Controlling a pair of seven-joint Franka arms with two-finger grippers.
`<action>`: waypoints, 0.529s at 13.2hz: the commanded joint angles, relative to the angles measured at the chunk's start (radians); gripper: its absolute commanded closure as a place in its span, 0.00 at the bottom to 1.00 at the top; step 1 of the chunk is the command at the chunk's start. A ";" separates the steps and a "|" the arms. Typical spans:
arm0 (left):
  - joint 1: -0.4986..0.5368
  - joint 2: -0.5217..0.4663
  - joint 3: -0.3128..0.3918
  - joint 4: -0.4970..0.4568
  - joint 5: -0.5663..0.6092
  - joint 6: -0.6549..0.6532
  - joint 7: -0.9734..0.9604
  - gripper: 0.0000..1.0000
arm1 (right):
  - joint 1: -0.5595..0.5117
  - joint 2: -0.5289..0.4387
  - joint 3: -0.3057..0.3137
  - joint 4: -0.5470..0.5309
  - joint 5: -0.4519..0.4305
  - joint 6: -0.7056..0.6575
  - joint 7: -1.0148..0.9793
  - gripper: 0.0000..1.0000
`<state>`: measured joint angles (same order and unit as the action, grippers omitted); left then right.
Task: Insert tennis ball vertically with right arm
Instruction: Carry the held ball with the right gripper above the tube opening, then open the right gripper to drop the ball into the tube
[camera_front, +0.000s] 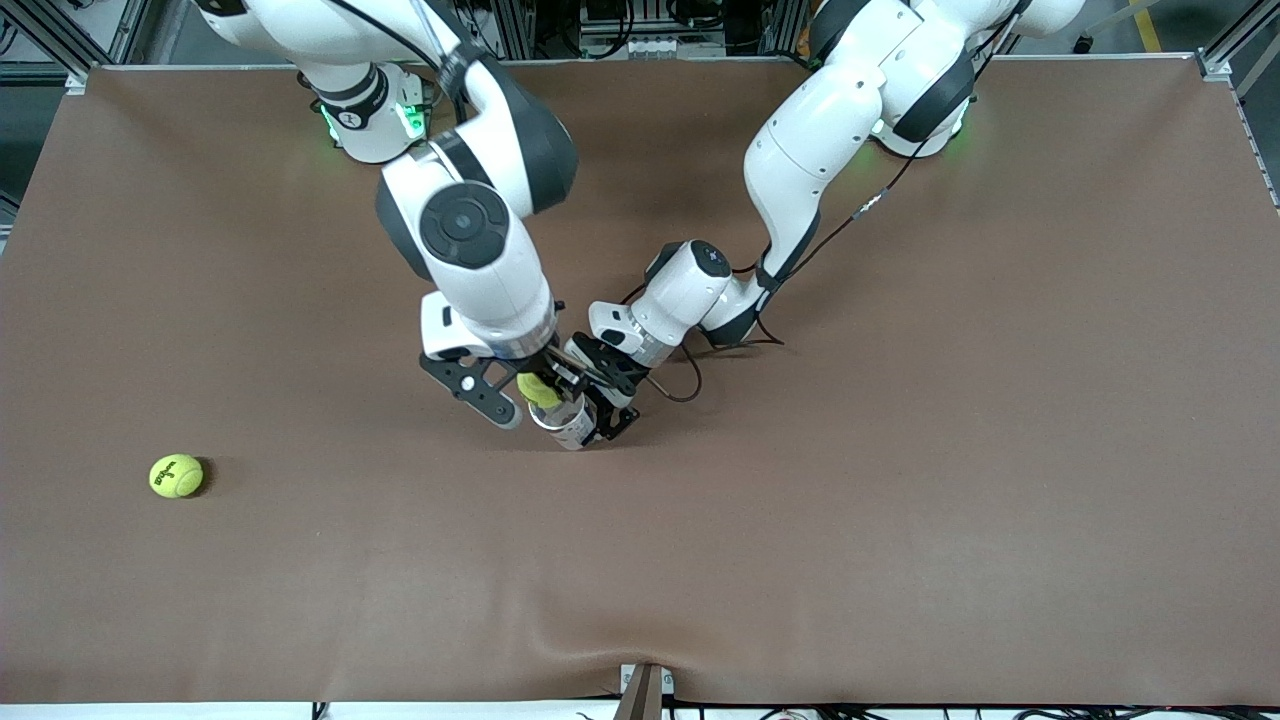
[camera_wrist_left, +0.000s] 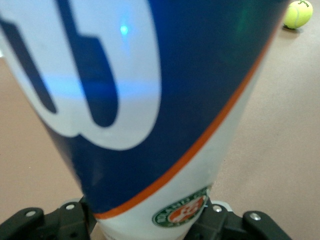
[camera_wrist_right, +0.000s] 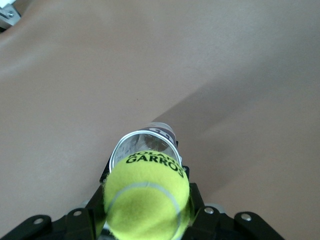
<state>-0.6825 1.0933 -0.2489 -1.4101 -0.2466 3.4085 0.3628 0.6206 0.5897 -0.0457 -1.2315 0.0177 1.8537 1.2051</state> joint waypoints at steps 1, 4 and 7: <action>-0.020 0.036 0.014 0.023 -0.030 0.011 0.001 0.25 | 0.016 0.028 -0.010 0.007 -0.016 0.021 0.022 1.00; -0.022 0.037 0.014 0.023 -0.030 0.014 0.001 0.25 | 0.030 0.044 -0.011 0.006 -0.036 0.033 0.022 1.00; -0.022 0.037 0.014 0.023 -0.030 0.014 0.001 0.25 | 0.028 0.045 -0.010 0.004 -0.036 0.033 0.022 0.74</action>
<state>-0.6849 1.0954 -0.2482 -1.4113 -0.2501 3.4186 0.3628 0.6372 0.6364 -0.0463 -1.2314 -0.0050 1.8865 1.2071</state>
